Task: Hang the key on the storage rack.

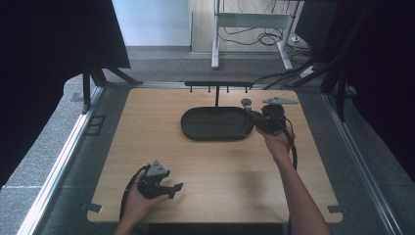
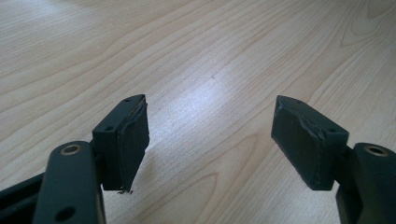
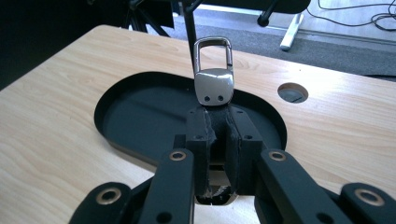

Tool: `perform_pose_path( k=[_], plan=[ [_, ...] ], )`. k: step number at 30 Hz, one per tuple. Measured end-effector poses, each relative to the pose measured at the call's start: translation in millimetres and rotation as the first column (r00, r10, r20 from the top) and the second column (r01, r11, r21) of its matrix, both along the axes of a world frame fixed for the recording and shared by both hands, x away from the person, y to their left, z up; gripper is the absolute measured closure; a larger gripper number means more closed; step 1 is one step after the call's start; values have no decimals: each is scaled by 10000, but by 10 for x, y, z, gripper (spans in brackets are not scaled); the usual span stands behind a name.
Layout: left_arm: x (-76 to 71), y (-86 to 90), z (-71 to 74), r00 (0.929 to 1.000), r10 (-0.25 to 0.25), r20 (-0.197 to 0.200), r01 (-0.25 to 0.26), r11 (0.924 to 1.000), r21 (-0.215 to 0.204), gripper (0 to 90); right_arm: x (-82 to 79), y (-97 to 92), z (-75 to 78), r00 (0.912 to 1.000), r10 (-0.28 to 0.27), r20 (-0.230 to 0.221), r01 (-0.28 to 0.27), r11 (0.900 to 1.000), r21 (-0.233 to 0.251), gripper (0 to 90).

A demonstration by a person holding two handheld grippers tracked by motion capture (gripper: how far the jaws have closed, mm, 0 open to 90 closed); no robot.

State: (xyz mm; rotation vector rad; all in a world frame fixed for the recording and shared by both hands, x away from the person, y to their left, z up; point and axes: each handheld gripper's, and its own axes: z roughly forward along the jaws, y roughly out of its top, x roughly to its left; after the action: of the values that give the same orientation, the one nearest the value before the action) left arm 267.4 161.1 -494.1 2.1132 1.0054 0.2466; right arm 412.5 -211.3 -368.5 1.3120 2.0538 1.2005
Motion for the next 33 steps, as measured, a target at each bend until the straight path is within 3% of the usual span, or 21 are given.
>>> perform_pose_path(
  k=[10,16,33],
  plan=[
    [1,0,-6,10000,-16,-67,16,10000,4,283,106,-1,-52,9996,-266,13,266,9996,5,808],
    [5,13,-4,10000,24,-51,-24,10000,-53,283,185,-17,-37,9993,-370,89,367,9985,398,808],
    [18,52,-5,9999,67,-83,-68,9999,-138,282,402,6,29,9961,-835,294,827,9962,273,808]
  ],
)
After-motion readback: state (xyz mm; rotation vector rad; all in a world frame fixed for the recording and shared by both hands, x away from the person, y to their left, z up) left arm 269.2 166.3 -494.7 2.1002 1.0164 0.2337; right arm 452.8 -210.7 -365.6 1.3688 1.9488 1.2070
